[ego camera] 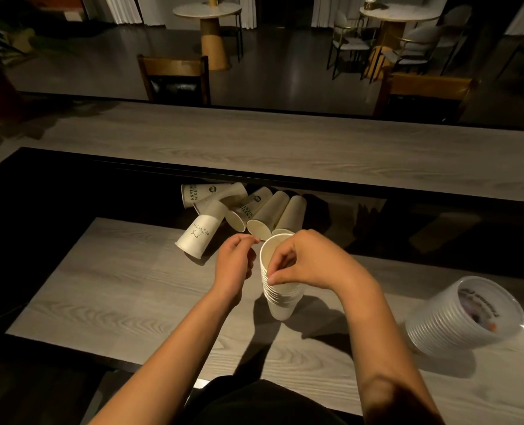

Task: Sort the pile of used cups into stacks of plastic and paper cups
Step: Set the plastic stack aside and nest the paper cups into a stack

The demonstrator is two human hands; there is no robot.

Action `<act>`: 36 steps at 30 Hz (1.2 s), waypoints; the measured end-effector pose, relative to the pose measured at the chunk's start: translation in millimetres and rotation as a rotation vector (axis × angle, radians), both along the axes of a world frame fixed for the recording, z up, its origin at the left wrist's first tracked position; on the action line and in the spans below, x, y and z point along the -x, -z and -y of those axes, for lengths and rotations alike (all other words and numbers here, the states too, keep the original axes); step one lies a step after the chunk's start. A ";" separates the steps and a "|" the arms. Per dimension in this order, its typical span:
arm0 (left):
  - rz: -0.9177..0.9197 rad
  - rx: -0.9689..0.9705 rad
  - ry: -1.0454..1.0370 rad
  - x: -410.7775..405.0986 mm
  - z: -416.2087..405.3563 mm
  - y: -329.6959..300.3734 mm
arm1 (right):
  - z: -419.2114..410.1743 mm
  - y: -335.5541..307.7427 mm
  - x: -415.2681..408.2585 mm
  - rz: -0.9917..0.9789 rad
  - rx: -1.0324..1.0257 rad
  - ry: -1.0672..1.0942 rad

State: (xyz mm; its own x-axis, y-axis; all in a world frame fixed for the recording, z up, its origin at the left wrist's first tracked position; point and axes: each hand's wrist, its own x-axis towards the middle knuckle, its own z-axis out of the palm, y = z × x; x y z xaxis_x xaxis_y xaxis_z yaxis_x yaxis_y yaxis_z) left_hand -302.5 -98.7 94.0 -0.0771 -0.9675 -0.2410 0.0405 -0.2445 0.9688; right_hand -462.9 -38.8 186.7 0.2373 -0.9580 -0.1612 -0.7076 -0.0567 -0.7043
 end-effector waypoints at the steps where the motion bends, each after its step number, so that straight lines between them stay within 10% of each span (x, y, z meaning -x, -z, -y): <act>1: 0.007 -0.002 0.001 -0.6 0.8 1.9 | 0.4 0.7 1.1 0.009 -0.005 -0.006; 11: 0.160 -0.055 0.062 -0.3 34.4 23.1 | 16.1 6.1 43.2 0.436 0.250 0.324; 23: 0.407 -0.154 0.487 31.6 101.2 62.7 | 91.0 165.6 57.2 0.176 -0.157 0.559; 36: 0.039 -0.501 0.448 51.4 132.1 83.8 | 132.9 227.5 56.8 0.051 -0.398 0.568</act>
